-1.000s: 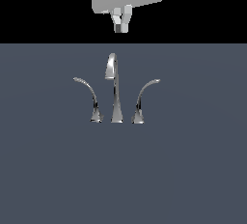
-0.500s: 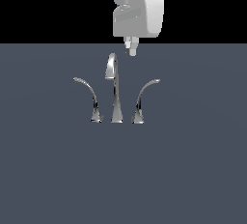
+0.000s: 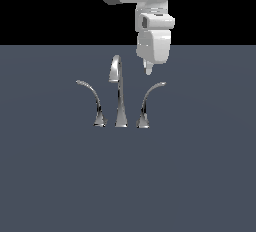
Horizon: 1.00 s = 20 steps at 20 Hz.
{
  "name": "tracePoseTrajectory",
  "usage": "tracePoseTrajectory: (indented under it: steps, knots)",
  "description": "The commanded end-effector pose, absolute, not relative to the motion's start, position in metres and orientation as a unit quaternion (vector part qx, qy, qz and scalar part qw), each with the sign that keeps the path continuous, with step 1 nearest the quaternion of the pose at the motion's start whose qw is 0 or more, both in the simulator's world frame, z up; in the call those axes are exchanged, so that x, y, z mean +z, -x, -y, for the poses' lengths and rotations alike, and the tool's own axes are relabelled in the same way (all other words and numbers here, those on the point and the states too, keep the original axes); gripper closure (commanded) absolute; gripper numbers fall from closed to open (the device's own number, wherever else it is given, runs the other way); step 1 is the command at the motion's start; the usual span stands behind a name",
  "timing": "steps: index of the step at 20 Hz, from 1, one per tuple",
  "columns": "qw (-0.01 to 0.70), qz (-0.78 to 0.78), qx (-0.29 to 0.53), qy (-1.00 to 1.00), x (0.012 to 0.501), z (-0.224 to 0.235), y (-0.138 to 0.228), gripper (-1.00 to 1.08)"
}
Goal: Turn on the faucet by rotating a designated handle.
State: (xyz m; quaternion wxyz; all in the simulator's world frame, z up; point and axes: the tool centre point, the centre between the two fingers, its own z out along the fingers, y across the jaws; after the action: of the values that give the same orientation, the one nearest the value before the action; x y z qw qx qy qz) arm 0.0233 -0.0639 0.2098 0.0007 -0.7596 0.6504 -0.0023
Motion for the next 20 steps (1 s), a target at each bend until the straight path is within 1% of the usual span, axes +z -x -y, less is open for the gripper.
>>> tracePoseTrajectory:
  steps: [1,10,20]
  knots:
    - [0.0,-0.673,-0.002,0.739,0.198,0.075,-0.032,1.08]
    - [-0.001,-0.722,-0.001,0.692,0.172,0.101,-0.047,1.08]
    - [0.0,-0.726,0.0,0.688,0.17,0.104,-0.047,1.08]
